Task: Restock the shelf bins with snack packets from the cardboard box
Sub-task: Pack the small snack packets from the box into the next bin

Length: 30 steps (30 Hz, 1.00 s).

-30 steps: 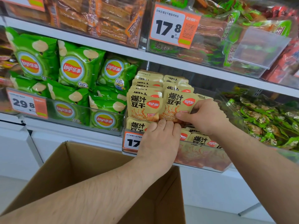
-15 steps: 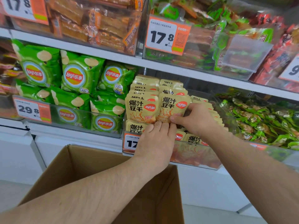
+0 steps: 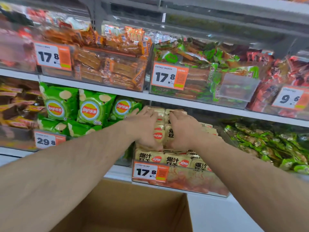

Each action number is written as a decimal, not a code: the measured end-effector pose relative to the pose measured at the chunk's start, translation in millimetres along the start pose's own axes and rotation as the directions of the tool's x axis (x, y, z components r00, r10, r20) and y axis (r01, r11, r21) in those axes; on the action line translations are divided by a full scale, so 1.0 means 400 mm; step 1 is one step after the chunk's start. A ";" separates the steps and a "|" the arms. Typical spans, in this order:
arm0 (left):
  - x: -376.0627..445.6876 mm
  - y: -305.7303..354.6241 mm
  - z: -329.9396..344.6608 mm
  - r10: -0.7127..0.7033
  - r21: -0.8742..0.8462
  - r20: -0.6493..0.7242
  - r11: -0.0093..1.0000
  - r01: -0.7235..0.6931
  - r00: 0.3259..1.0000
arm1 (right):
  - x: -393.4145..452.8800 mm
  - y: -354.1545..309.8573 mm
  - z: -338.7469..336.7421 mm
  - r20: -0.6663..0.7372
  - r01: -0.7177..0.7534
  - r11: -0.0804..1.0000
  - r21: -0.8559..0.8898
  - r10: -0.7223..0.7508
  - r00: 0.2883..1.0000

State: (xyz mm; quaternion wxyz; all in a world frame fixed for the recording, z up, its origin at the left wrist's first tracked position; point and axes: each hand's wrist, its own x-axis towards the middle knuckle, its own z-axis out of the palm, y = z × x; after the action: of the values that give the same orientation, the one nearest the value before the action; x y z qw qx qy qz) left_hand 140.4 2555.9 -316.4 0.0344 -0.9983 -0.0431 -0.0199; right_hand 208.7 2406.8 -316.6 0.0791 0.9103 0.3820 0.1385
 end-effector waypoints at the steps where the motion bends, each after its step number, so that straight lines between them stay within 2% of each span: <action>1: 0.008 0.003 0.004 0.016 -0.039 0.009 0.999 -0.016 1.000 | 0.001 0.000 0.005 0.008 -0.004 1.000 0.005 0.004 1.000; 3: 0.018 0.011 0.019 0.024 -0.093 -0.024 0.995 -0.026 0.999 | 0.003 -0.002 0.013 0.007 0.002 1.000 0.012 -0.002 1.000; 6: 0.015 0.016 0.025 0.041 -0.082 -0.073 0.996 -0.047 0.996 | 0.008 0.008 0.007 0.032 -0.005 0.999 0.047 0.004 0.999; 9: 0.020 0.005 0.018 0.021 -0.041 -0.036 0.999 -0.022 0.999 | 0.025 0.018 -0.015 0.080 -0.021 0.996 0.084 0.015 0.997; 12: 0.017 0.010 0.007 -0.013 -0.048 0.018 0.999 0.014 1.000 | 0.025 0.018 -0.028 0.188 -0.060 0.985 0.162 0.029 0.982; 13: 0.006 0.017 0.005 0.000 -0.041 -0.018 0.999 -0.001 1.000 | 0.015 0.026 -0.033 0.193 -0.078 0.972 0.222 0.034 0.981; 15: -0.040 0.042 0.020 0.053 -0.030 -0.235 0.998 -0.062 0.971 | -0.024 0.064 -0.045 0.134 -0.117 0.912 0.394 0.069 0.989; 17: -0.089 0.079 0.060 0.129 -0.023 -0.508 0.986 -0.163 0.852 | -0.079 0.122 -0.039 0.064 -0.197 0.847 0.494 0.191 0.980; 18: -0.107 0.105 0.091 0.181 0.003 -0.571 0.976 -0.218 0.801 | -0.108 0.150 -0.021 0.055 -0.252 0.840 0.481 0.258 0.965; 20: -0.115 0.168 0.152 0.286 0.053 -0.553 0.950 -0.309 0.783 | -0.153 0.184 0.042 0.094 -0.338 0.860 0.383 0.328 0.940; 23: -0.091 0.247 0.210 0.314 0.077 -0.371 0.948 -0.307 0.874 | -0.177 0.197 0.156 0.274 -0.329 0.921 0.209 0.268 0.924; 25: -0.083 0.265 0.232 0.310 0.118 -0.290 0.951 -0.288 0.906 | -0.178 0.206 0.183 0.324 -0.312 0.936 0.163 0.248 0.913; 30: -0.096 0.254 0.252 0.252 0.016 -0.304 0.966 -0.260 0.919 | -0.184 0.213 0.177 0.218 -0.309 0.927 0.210 0.264 0.940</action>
State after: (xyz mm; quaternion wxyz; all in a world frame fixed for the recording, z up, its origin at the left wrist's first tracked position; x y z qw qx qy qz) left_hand 114.6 2458.6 -425.4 0.0305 -0.9807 0.0937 -0.1689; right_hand 238.7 2292.0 -376.8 -0.0181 0.9681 0.2493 0.0156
